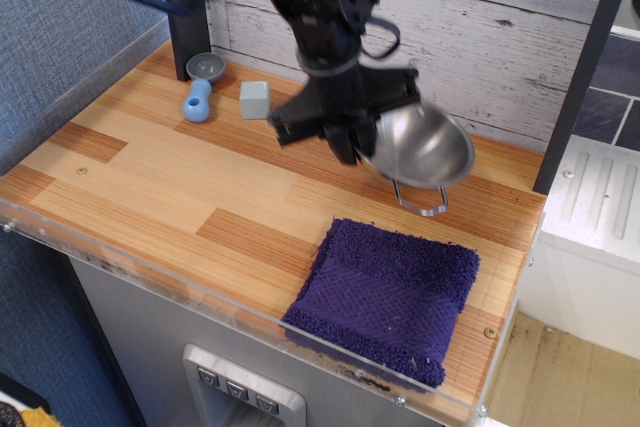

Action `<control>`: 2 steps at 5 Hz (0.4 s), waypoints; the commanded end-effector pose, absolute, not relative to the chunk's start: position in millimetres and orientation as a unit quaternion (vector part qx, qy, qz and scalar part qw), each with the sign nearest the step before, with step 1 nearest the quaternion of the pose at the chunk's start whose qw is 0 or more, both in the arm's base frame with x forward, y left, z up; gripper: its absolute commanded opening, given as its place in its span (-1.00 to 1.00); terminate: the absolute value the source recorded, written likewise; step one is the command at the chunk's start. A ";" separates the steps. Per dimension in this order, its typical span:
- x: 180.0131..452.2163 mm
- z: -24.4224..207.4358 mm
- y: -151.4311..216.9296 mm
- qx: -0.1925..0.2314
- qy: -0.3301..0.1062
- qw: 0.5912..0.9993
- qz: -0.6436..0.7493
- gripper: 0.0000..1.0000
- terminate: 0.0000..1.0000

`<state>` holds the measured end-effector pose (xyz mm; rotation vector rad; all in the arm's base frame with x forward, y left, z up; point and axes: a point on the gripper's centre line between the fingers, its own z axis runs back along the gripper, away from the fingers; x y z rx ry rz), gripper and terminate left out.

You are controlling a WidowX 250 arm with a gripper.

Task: Move the silver vessel and place it below the spoon.

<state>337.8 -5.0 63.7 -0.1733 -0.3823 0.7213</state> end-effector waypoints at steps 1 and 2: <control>316.1 99.9 31.9 -0.087 -0.222 0.890 0.389 -1.00 -1.00; 306.5 101.1 55.4 -0.083 -0.222 0.886 0.399 -1.00 -1.00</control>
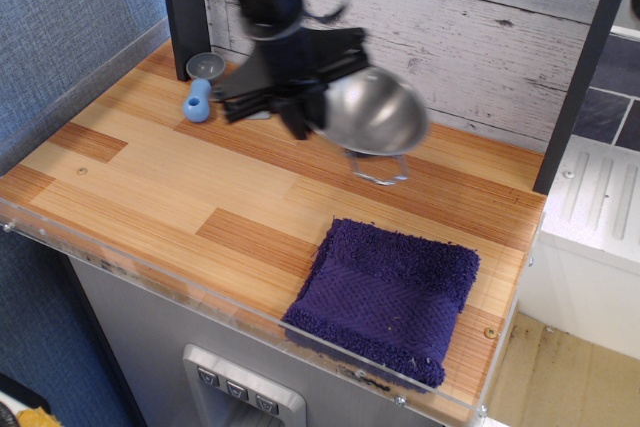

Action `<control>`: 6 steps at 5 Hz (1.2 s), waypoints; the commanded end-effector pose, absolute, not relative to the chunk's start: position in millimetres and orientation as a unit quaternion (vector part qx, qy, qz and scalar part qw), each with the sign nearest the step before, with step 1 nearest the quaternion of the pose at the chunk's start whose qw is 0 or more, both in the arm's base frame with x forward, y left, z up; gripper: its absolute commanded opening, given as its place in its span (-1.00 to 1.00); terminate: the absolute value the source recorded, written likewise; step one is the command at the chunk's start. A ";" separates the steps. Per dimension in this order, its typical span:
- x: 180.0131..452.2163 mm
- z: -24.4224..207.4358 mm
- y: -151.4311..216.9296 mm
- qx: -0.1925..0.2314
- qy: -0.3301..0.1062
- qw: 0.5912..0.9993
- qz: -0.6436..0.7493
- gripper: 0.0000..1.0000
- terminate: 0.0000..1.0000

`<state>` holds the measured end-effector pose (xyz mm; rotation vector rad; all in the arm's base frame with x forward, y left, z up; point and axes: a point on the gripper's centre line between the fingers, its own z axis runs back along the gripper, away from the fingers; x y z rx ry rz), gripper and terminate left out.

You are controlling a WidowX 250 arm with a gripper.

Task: Move the silver vessel and place it below the spoon.

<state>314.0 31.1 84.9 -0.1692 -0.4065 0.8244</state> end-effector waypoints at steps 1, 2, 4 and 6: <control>299.3 95.7 77.9 -0.069 -0.217 0.877 0.424 -1.00 -1.00; 284.4 80.5 90.6 -0.061 -0.212 0.862 0.457 -1.00 -1.00; 260.3 62.4 104.1 -0.058 -0.211 0.854 0.472 -1.00 -1.00; 253.7 51.9 120.7 -0.106 -0.216 0.840 0.486 -1.00 -1.00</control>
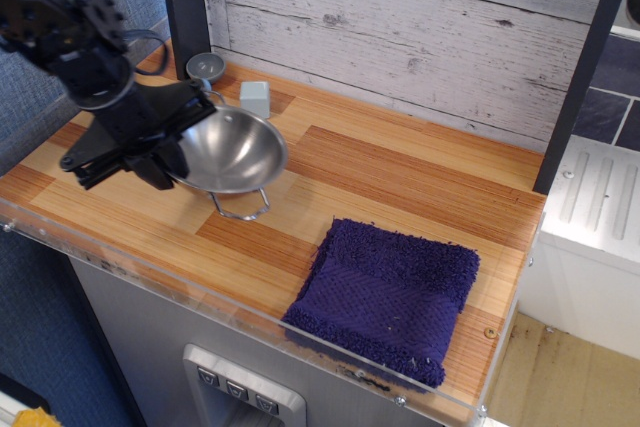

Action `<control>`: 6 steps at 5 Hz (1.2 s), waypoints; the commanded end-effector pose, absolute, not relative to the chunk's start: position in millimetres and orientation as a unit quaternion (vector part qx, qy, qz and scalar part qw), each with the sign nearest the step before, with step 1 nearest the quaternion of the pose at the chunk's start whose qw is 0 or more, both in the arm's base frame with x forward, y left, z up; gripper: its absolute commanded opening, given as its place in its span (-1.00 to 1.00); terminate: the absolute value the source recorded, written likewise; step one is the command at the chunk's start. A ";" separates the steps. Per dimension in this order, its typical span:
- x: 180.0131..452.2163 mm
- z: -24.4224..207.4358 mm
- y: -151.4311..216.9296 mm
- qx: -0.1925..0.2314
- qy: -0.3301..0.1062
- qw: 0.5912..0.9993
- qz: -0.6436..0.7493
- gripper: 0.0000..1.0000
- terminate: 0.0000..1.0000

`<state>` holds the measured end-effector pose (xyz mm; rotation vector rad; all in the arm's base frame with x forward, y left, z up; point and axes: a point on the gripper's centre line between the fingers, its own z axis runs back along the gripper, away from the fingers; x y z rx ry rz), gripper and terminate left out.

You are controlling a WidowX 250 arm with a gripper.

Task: Move the silver vessel and place it below the spoon.

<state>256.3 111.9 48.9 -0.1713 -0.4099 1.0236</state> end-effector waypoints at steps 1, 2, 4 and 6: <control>252.9 46.1 123.7 -0.107 -0.214 0.839 0.489 -1.00 -1.00; 254.5 39.4 124.7 -0.093 -0.198 0.851 0.478 -1.00 -1.00; 255.6 17.2 128.2 -0.099 -0.169 0.865 0.462 -1.00 -1.00; 263.9 20.0 128.4 -0.111 -0.146 0.876 0.447 1.00 -1.00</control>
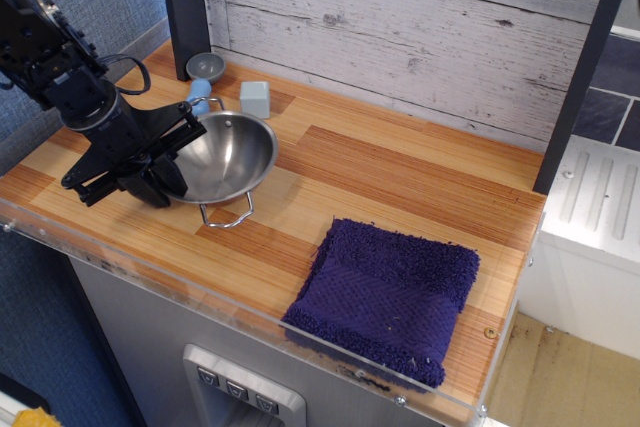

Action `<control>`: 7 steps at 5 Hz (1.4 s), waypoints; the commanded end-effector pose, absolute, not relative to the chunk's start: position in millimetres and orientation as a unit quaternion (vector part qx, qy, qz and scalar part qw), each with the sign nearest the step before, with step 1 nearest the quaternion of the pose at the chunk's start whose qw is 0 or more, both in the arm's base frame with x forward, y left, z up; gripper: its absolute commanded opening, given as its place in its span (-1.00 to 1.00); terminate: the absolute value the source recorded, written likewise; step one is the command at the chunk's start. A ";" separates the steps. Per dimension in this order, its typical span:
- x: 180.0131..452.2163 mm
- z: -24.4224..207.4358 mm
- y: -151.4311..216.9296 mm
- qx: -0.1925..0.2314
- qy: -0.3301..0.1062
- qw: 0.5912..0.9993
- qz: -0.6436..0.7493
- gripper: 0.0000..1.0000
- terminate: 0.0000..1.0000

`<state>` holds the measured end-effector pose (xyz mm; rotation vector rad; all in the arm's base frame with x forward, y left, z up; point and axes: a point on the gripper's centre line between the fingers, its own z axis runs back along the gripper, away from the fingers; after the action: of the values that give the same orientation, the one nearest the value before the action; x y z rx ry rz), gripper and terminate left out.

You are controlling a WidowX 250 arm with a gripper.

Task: Move the silver vessel and place it below the spoon.

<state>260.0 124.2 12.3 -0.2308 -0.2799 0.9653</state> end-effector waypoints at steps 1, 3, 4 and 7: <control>267.6 25.2 128.4 -0.109 -0.149 0.880 0.438 1.00 -1.00; 281.2 42.2 122.9 -0.098 -0.162 0.893 0.408 1.00 -1.00; 287.3 67.1 122.7 -0.043 -0.166 0.905 0.390 1.00 -1.00; 288.6 96.1 122.4 -0.013 -0.183 0.906 0.382 1.00 -1.00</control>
<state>287.5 122.7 81.6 -0.0289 -0.3242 0.7976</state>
